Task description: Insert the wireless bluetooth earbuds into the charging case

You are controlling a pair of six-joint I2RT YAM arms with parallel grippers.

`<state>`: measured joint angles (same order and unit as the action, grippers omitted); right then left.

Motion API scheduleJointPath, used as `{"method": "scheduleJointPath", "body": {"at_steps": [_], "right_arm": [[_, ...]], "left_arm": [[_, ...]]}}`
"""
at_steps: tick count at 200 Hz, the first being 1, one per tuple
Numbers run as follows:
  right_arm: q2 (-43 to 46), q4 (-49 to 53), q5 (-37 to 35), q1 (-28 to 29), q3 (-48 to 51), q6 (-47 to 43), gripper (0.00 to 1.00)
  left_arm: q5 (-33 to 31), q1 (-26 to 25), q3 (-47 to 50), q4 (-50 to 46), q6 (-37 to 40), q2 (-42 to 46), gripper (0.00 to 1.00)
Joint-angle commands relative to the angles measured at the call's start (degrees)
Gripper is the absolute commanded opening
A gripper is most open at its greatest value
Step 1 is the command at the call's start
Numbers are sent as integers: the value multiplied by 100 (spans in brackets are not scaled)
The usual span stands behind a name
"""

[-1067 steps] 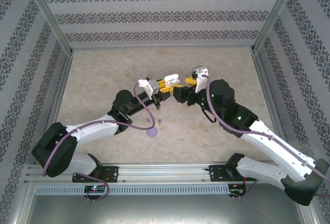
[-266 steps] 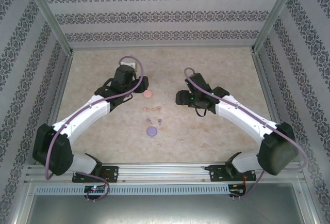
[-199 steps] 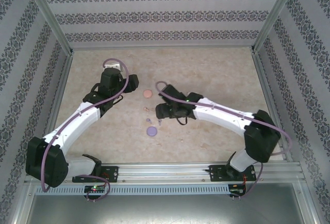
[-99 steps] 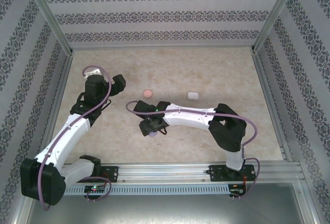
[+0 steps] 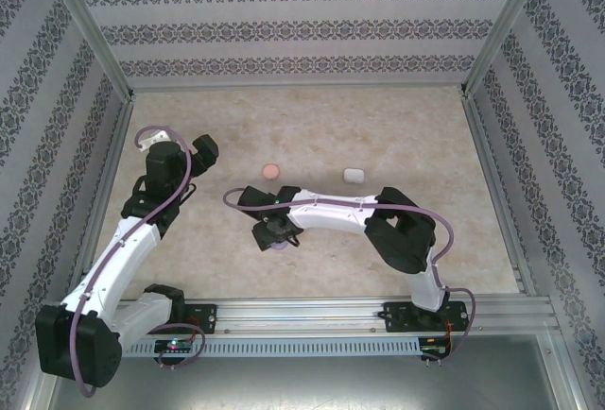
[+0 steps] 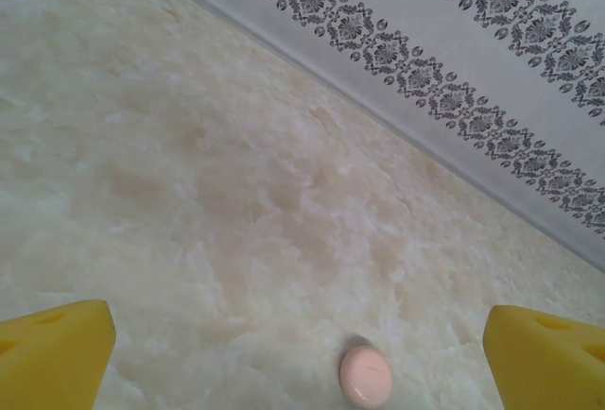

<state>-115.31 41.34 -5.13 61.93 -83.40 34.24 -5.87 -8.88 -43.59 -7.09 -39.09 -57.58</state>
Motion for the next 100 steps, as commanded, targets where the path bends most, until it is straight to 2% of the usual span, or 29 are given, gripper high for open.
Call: {"method": "scheduleJointPath", "body": {"at_steps": [1, 100], "right_arm": [[-145, 179, -76, 50, -159, -41, 70], [-497, 251, -96, 106, -299, 65, 66]], "left_arm": [[-113, 74, -39, -98, -74, 133, 99], [-111, 89, 50, -58, -98, 345, 100]]}}
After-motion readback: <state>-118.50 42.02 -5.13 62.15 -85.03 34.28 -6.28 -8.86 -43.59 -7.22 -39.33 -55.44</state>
